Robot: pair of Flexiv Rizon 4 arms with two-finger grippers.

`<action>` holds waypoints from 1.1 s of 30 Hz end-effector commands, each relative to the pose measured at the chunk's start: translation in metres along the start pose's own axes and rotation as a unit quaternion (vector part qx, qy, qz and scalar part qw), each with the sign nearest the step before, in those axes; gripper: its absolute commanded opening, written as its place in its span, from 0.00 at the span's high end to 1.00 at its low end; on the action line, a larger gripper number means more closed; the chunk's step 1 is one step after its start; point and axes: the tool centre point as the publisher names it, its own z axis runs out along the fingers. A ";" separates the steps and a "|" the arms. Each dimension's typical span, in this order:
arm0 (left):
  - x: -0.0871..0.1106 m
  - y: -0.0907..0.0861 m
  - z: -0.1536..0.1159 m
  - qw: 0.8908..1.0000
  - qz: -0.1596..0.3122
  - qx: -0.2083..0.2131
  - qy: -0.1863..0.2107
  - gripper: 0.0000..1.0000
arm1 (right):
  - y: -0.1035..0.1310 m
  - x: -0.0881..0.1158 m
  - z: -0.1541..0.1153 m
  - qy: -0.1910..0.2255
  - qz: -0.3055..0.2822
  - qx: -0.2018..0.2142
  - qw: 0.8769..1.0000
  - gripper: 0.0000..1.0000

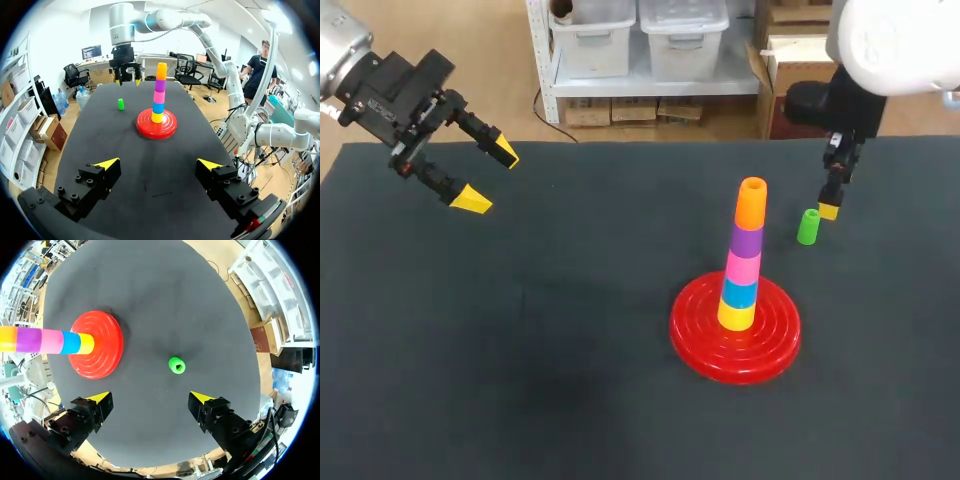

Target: Pick up and stack the cylinders on the red base in this order: pink,purple,orange,green

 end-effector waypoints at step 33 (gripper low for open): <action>0.001 0.002 -0.001 1.000 0.001 0.002 0.000 0.00 | -0.051 -0.011 0.041 -0.035 0.024 0.001 0.999 0.00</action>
